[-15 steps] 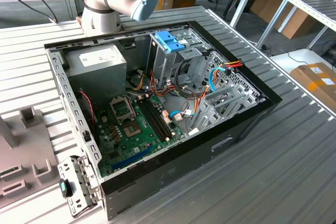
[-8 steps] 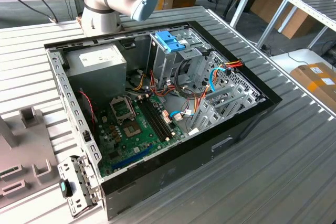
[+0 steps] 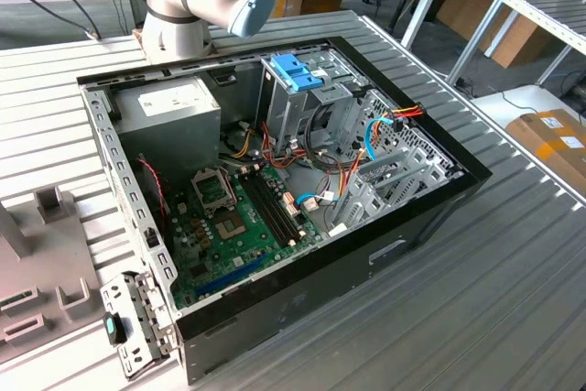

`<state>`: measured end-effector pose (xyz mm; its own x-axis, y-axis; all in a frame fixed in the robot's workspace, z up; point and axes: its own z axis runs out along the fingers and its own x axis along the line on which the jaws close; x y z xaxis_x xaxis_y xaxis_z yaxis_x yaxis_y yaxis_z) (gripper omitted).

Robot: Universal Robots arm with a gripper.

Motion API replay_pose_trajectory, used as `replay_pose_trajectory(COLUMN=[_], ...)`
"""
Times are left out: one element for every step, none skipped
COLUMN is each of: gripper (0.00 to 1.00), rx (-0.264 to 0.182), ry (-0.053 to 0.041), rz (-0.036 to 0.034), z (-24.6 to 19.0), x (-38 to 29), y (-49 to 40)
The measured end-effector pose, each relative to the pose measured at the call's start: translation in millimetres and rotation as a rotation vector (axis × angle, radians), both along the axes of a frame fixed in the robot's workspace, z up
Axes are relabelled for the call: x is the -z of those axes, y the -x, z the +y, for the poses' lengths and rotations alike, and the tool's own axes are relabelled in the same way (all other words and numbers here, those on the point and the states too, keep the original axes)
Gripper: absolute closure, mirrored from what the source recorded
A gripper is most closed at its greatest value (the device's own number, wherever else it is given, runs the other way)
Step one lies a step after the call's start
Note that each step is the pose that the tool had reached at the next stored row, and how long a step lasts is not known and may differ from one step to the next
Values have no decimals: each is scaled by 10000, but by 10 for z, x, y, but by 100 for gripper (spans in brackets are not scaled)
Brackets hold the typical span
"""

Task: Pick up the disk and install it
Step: 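Pick up the disk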

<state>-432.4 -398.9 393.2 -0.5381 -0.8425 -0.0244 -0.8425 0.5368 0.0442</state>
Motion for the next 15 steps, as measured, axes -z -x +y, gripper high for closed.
replay_pose_trajectory(gripper=[58,58,58,58,58,58,58,58,58,58,58,58,58,58,58], rx=[-71,-128,-184,-251,-302,-353,-382,-416,-477,-543,-615,-668,-696,-763,-850], ry=[0,0,0,0,0,0,0,0,0,0,0,0,0,0,0], rz=[-1,0,0,0,0,0,1,0,0,0,0,0,1,0,0], z=[0,0,0,0,0,0,0,0,0,0,0,0,0,0,0], x=[0,0,0,0,0,0,0,0,0,0,0,0,0,0,0], y=[0,0,0,0,0,0,0,0,0,0,0,0,0,0,0])
